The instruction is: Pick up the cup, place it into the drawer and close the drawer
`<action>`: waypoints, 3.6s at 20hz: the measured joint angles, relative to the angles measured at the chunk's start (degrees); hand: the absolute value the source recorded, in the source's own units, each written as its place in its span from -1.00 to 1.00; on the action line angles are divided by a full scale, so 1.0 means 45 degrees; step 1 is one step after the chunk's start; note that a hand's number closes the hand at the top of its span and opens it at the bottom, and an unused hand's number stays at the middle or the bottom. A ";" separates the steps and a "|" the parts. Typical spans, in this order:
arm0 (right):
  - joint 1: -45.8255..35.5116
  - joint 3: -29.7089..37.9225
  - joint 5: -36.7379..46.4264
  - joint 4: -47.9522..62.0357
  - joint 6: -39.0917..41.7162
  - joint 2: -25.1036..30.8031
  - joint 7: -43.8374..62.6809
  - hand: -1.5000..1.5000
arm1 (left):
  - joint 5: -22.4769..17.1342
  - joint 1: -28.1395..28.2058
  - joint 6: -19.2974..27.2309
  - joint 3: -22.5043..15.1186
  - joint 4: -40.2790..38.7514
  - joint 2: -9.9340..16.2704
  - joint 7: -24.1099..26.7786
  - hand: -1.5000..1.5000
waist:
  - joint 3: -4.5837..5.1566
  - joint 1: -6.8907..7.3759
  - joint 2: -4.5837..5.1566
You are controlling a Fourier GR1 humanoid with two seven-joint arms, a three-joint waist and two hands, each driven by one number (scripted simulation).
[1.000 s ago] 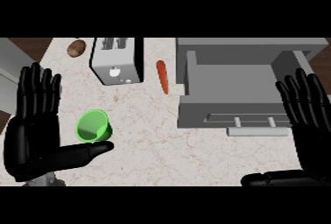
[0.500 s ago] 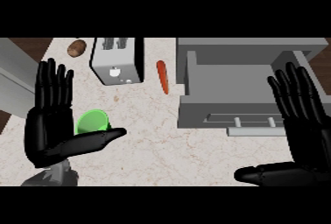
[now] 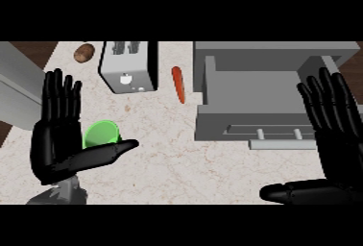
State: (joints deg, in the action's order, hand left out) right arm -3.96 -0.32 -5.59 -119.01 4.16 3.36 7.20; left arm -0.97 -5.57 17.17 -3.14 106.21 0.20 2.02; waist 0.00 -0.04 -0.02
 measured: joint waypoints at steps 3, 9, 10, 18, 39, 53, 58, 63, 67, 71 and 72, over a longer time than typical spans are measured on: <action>0.0145 0.0058 0.0049 0.0102 0.0026 -0.0053 -0.0299 -1.00 | -0.0135 0.0099 -0.0018 0.0181 -0.0269 0.0073 0.0072 -1.00 | -0.0001 0.0000 -0.0003; -0.0169 0.0300 -0.0103 0.0357 0.0189 0.0106 -0.0220 -1.00 | -0.0335 0.0542 -0.0010 0.0306 -0.0742 0.0122 0.0227 -1.00 | -0.0003 0.0011 0.0001; -0.0134 0.0185 0.0063 0.0409 0.0147 0.0041 -0.0314 -1.00 | -0.0327 0.0663 0.0117 0.0178 -0.0859 0.0092 0.0335 -1.00 | 0.0001 0.0012 -0.0001; -0.0331 0.0288 -0.0054 0.0295 0.0139 0.0084 -0.0037 -1.00 | -0.0857 0.1527 -0.0246 0.1018 -0.1908 0.0341 0.1379 -1.00 | 0.0001 0.0013 -0.0001; -0.0534 0.0428 -0.0343 -0.0047 0.0271 0.0174 0.0500 -1.00 | -0.1814 0.1078 -0.1801 0.2597 -0.7554 0.0458 0.5479 -1.00 | -0.0021 0.0006 -0.0011; -0.0456 0.0608 -0.0601 -0.0138 0.0548 0.0329 0.0731 -1.00 | -0.2354 -0.0395 -0.2386 0.3626 -1.2046 0.0883 0.8300 -1.00 | 0.0000 -0.0014 0.0006; -0.0479 0.0669 -0.0650 0.0054 0.0644 0.0305 0.0557 -1.00 | -0.2439 -0.0734 -0.2571 0.3631 -1.2879 0.1053 0.8657 -1.00 | 0.0002 -0.0012 0.0004; -0.0456 0.0602 -0.0637 0.0037 0.0692 0.0264 0.0504 -1.00 | -0.2585 -0.1306 -0.3133 0.3802 -1.4344 0.1292 0.9640 -1.00 | 0.0004 -0.0022 0.0007; -0.0136 0.0628 -0.0658 -0.0121 0.0831 0.0296 0.0396 -1.00 | -0.2785 -0.2009 -0.3545 0.4001 -1.5579 0.1354 1.0230 -1.00 | 0.0004 -0.0047 0.0012; -0.0010 0.0685 -0.0775 -0.0475 0.0817 0.0303 0.0648 -1.00 | -0.3046 -0.2305 -0.3697 0.4105 -1.6067 0.1302 1.0504 -1.00 | 0.0007 -0.0042 0.0008; -0.0084 0.0633 -0.0724 -0.0501 0.0758 0.0277 0.0727 -1.00 | -0.3111 -0.2483 -0.3874 0.4178 -1.6447 0.1374 1.0637 -1.00 | 0.0004 -0.0048 0.0012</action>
State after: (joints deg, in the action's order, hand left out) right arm -4.34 2.53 -8.84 -121.27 7.57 4.61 10.47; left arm -14.97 -16.74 -0.26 15.66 32.20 6.39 49.89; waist 0.02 -0.26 0.04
